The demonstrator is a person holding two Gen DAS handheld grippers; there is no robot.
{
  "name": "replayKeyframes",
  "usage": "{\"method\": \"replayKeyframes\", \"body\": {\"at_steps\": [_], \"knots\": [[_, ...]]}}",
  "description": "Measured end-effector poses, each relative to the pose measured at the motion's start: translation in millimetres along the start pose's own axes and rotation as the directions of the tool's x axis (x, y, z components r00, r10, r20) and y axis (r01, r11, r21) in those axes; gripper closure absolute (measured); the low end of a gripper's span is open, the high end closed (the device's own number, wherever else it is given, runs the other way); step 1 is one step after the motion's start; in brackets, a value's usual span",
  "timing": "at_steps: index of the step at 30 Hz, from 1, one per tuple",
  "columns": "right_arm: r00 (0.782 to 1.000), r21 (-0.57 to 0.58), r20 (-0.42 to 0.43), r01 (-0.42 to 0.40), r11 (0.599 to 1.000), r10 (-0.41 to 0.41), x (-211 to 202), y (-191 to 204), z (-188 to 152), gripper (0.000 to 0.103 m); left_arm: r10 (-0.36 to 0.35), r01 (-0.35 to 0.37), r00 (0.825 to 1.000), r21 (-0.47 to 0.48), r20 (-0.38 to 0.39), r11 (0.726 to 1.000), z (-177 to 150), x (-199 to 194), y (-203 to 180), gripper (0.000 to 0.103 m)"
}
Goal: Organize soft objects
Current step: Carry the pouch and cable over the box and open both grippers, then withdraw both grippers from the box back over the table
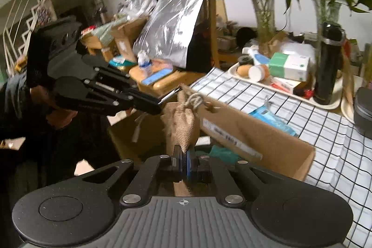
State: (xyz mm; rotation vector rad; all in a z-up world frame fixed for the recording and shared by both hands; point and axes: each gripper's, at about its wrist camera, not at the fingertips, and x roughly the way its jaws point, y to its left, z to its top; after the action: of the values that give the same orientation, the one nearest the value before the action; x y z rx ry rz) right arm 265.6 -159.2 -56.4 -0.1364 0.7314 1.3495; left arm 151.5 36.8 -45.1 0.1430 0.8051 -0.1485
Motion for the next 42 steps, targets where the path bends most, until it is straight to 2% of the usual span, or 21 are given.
{"method": "replayKeyframes", "body": {"at_steps": [2,4,5,6,7,8,9,10,13,17,24,28,42], "knots": [[0.999,-0.007,-0.037,0.031,1.0,-0.031,6.8,2.3,-1.6,0.096,0.01,-0.01,1.0,0.011,-0.018,1.0,-0.9,2.5,-0.5,0.089],[0.995,-0.006,-0.075,0.061,0.998,-0.062,12.9,1.7,-2.7,0.092,0.034,-0.034,0.999,0.023,-0.017,0.999,-2.5,2.1,-1.2,0.06],[0.993,-0.006,-0.086,0.076,0.997,-0.077,15.1,1.9,-3.8,0.087,0.049,-0.049,0.999,0.026,-0.008,0.998,-3.2,0.8,-1.7,0.054],[0.991,-0.005,-0.091,0.093,0.996,-0.093,15.6,0.8,-4.3,0.071,0.062,-0.062,0.998,0.03,0.005,0.998,-4.2,-1.3,-1.7,0.046],[0.991,-0.005,-0.089,0.1,0.995,-0.1,14.8,0.5,-4.9,0.051,0.069,-0.069,0.998,0.032,0.015,0.997,-4.8,-3.4,-1.9,0.043],[0.991,-0.005,-0.078,0.105,0.994,-0.105,13.2,0.2,-4.9,0.041,0.071,-0.072,0.997,0.033,0.02,0.997,-5.0,-4.7,-1.9,0.043],[0.992,-0.009,-0.063,0.109,0.994,-0.109,11.3,0.8,-4.3,0.027,0.073,-0.074,0.997,0.033,0.02,0.997,-5.3,-5.7,-1.5,0.043],[0.993,-0.013,-0.051,0.11,0.994,-0.11,9.2,1.4,-4.0,0.02,0.076,-0.077,0.997,0.03,0.019,0.997,-5.7,-6.5,-0.8,0.043],[0.992,-0.011,-0.043,0.116,0.993,-0.117,8.6,-0.1,-3.8,0.013,0.084,-0.085,0.996,0.024,0.016,0.996,-7.0,-7.4,0.3,0.043],[0.989,-0.014,-0.062,0.136,0.991,-0.137,13.0,-1.5,-3.0,0.011,0.085,-0.085,0.996,0.026,0.014,0.996,-9.3,-8.8,1.7,0.043],[0.984,-0.017,-0.048,0.169,0.985,-0.17,12.5,-2.3,-1.6,0.0,0.069,-0.069,0.997,0.028,0.022,0.997,-11.4,-10.4,2.0,0.043],[0.977,-0.007,-0.051,0.209,0.978,-0.209,14.5,-6.8,-1.2,0.0,0.056,-0.056,0.998,0.023,0.033,0.998,-12.3,-10.6,3.1,0.042],[0.966,0.07,0.035,0.254,0.965,-0.257,3.6,-19.9,4.2,0.0,0.039,-0.041,0.997,0.024,0.07,0.999,-8.3,-11.7,5.9,0.042]]}}
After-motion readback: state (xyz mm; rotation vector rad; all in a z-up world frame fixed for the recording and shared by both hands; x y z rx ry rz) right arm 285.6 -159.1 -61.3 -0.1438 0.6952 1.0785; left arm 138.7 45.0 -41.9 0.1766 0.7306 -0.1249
